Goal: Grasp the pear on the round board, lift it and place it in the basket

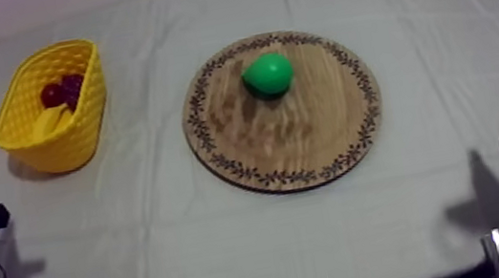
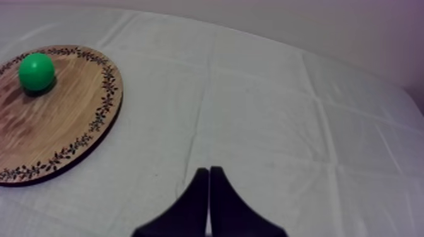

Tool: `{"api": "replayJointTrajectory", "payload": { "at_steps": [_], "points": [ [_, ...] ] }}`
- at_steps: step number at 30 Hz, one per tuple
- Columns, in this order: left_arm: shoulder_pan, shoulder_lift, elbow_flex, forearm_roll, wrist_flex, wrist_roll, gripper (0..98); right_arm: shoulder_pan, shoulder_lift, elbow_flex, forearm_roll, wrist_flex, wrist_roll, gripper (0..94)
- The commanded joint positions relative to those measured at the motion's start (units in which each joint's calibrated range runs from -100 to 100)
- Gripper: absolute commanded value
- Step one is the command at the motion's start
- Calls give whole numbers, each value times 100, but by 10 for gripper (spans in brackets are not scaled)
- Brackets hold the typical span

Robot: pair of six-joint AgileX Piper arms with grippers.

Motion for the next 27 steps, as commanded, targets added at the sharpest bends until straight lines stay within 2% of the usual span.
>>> {"api": "replayJointTrajectory", "payload": {
  "at_steps": [1, 16, 23, 27],
  "points": [
    [50, -4, 1, -28, 159, 288, 1, 0, -5, 5, 2, 1, 1, 3],
    [34, -4, -14, -38, 123, 228, 1, 0, -5, 5, 2, 1, 1, 3],
    [45, 303, -183, -326, -138, 459, 1, 0, -5, 5, 2, 1, 1, 3],
    [44, 742, -644, -391, -185, 582, 1, -2, -5, 5, 2, 1, 1, 3]
  ]
}}
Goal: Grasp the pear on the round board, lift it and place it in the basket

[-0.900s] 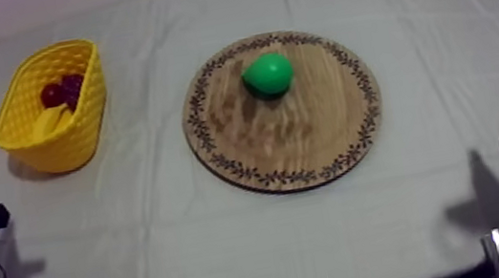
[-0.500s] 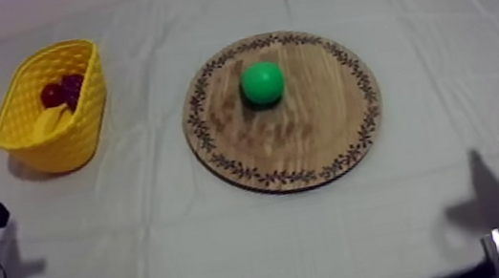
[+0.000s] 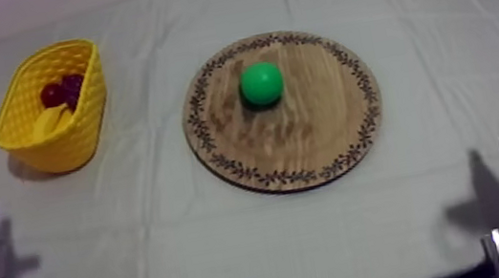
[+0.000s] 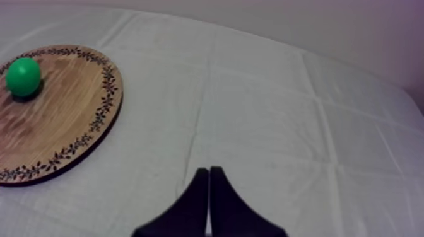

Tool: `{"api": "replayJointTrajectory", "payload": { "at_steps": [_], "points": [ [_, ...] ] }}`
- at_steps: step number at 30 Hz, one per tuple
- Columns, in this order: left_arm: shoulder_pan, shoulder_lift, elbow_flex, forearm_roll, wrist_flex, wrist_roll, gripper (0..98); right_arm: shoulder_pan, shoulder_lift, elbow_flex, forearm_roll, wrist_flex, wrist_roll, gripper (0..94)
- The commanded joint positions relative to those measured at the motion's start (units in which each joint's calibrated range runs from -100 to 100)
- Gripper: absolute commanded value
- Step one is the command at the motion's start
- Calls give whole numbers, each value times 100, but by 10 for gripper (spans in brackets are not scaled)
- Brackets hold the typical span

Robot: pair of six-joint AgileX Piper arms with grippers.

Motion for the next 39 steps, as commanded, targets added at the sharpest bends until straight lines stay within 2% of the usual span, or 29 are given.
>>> {"api": "replayJointTrajectory", "payload": {
  "at_steps": [1, 11, 20, 30, 39],
  "points": [
    [-4, 294, -371, -5, 33, 53, 1, -4, -5, 5, 2, 1, 3, 3],
    [87, 1863, -2193, 18, 270, 24, 1, -1, -5, 5, 2, 1, 1, 3],
    [322, 3523, -4072, 23, 894, -226, 1, 0, -5, 5, 2, 1, 1, 3],
    [780, 5230, -5819, 89, 1053, -501, 1, 0, -5, 5, 2, 1, 1, 3],
    [1341, 7070, -8580, 194, 2254, -836, 1, 0, -5, 5, 2, 1, 1, 3]
  ]
}}
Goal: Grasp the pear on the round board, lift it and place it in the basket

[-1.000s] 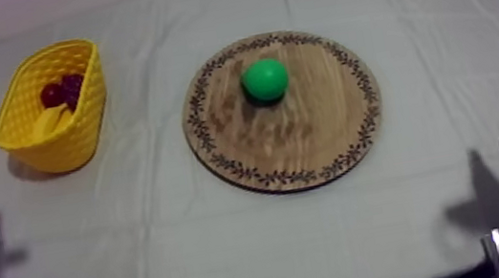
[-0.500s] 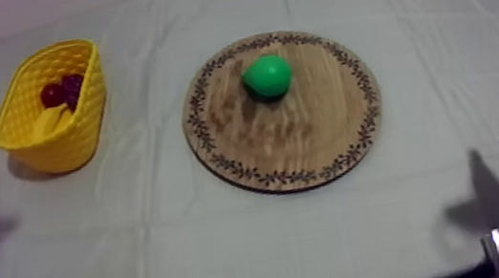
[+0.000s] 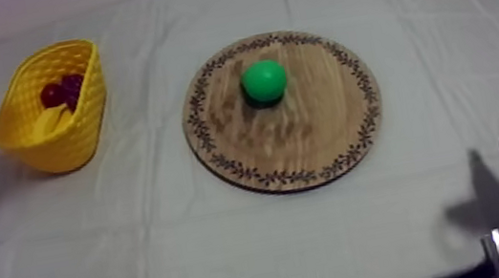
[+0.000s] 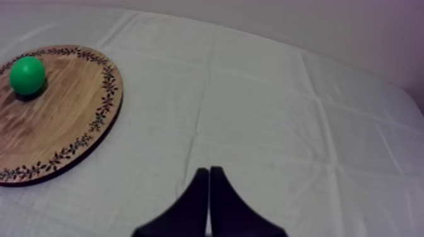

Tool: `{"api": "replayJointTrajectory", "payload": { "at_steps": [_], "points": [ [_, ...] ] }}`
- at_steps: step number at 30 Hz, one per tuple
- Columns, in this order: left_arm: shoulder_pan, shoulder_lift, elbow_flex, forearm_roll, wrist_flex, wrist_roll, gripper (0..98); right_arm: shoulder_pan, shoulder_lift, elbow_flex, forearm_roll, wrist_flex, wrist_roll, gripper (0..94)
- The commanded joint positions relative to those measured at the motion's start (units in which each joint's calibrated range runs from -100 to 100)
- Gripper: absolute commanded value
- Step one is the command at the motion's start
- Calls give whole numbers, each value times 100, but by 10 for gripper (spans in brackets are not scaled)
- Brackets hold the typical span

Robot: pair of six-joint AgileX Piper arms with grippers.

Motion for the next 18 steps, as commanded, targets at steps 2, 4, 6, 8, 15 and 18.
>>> {"api": "replayJointTrajectory", "payload": {
  "at_steps": [2, 4, 6, 8, 15, 18],
  "points": [
    [212, 883, -1575, 68, 274, -101, 1, -1, -5, 5, 2, 0, 1, 3],
    [320, 1175, -1944, 113, 317, -171, 1, -1, -5, 5, 2, 0, 1, 3],
    [442, 1434, -2222, 130, 338, -231, 1, -1, -5, 5, 2, 0, 1, 3],
    [566, 1670, -2401, 124, 348, -295, 1, -1, -5, 5, 2, 0, 1, 3],
    [931, 2346, -2510, 62, 383, -443, 1, -1, -5, 5, 2, 0, 1, 3],
    [1074, 2606, -2479, 28, 448, -447, 1, -1, -5, 5, 2, 0, 1, 3]
  ]
}}
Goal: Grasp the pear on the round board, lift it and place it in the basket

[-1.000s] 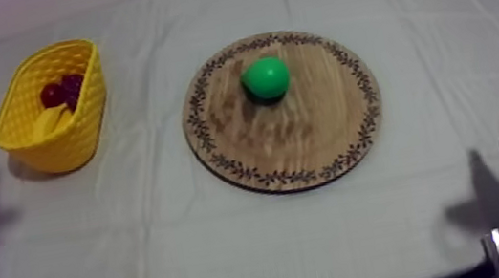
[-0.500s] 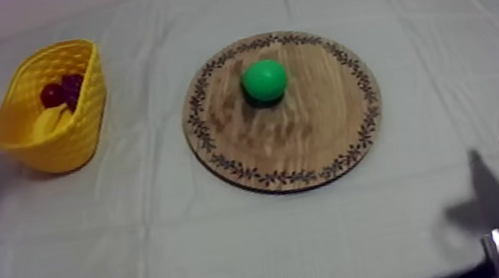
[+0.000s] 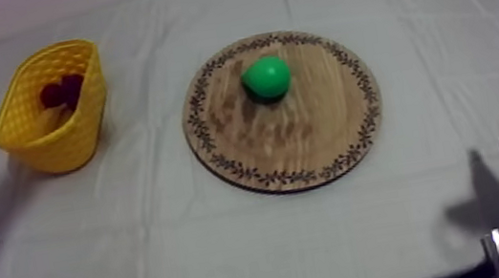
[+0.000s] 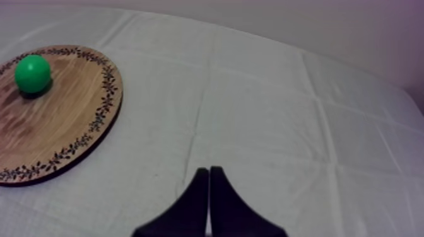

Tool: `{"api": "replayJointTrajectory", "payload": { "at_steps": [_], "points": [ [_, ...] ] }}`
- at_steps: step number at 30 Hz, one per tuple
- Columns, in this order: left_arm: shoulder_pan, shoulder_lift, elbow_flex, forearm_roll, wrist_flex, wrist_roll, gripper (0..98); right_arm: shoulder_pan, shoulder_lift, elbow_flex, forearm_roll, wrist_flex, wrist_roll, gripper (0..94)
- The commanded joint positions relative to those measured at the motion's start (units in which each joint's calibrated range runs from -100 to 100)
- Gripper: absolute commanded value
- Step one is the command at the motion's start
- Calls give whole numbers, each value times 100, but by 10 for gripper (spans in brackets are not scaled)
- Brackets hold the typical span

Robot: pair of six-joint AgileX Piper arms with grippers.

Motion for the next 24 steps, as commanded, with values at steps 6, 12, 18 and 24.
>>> {"api": "replayJointTrajectory", "payload": {
  "at_steps": [6, 12, 18, 24],
  "points": [
    [289, 630, 36, -41, 94, 14, 1, -1, -5, 5, 2, 0, 1, 3],
    [480, 1033, 25, -41, 73, -45, 1, -1, -5, 5, 2, 0, 1, 3],
    [642, 1306, -167, -43, 59, -151, 1, -1, -5, 5, 2, 0, 1, 3],
    [723, 1497, -299, -26, 51, -241, 1, -1, -5, 5, 2, 0, 1, 3]
  ]
}}
